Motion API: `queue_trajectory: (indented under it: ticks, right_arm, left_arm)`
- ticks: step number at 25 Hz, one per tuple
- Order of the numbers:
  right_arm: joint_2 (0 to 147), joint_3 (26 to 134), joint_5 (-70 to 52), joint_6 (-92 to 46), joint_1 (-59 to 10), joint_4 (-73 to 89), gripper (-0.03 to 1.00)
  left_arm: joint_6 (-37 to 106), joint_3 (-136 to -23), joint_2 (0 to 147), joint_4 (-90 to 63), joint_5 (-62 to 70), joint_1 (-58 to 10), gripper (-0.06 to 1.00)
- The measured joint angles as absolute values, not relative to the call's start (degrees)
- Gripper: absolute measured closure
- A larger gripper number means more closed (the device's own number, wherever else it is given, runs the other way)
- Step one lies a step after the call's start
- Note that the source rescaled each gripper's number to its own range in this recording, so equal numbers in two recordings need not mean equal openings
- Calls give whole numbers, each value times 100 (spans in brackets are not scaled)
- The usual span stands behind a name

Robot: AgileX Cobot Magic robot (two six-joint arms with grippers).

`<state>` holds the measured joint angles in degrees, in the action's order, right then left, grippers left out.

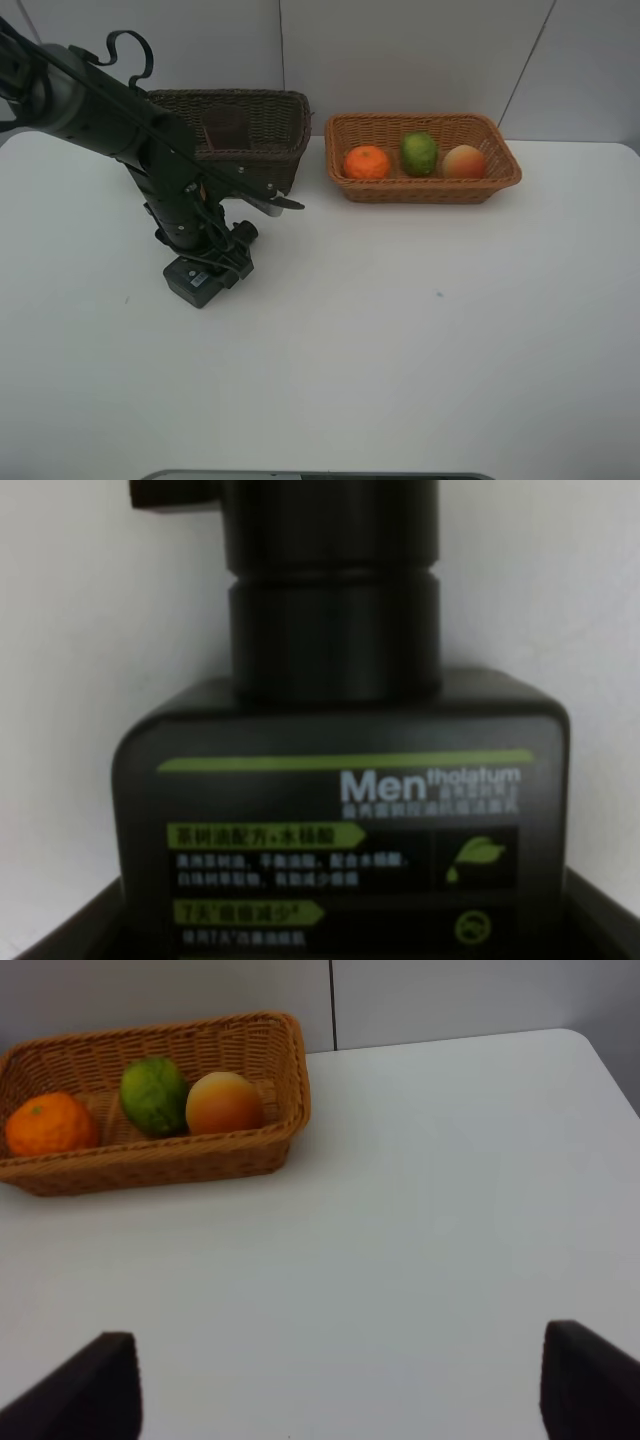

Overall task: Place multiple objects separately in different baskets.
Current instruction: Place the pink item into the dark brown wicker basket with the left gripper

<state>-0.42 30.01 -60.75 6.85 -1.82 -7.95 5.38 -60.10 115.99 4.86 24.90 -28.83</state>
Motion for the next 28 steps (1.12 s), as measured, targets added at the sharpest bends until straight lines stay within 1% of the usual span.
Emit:
queue_trajectory:
  ticks: [8,13,17,20,25,28]
  right_arm:
    - [-42,3001,-6075,685,-182,-795,20]
    - [-42,3001,-6075,685,-182,-795,20]
    - [-42,3001,-6075,685,-182,-795,20]
    - [-42,3001,-6075,685,-182,-795,20]
    - [-42,3001,-6075,685,-182,-795,20]
    - [-42,3001,-6075,685,-182,-795,20]
  left_arm:
    - [538,-6004,11547,532,2450,-2883,12]
    - [691,-6029,10797,699,2554,-2876,12]
    - [1227,-6509,10278,785,2994,-2831,12]
    - [1564,-7058,10222,796,3476,-2711,12]
    - [1645,-7790,10222,659,3716,-2482,12]
    - [1345,-8092,10222,509,3668,-2293,12]
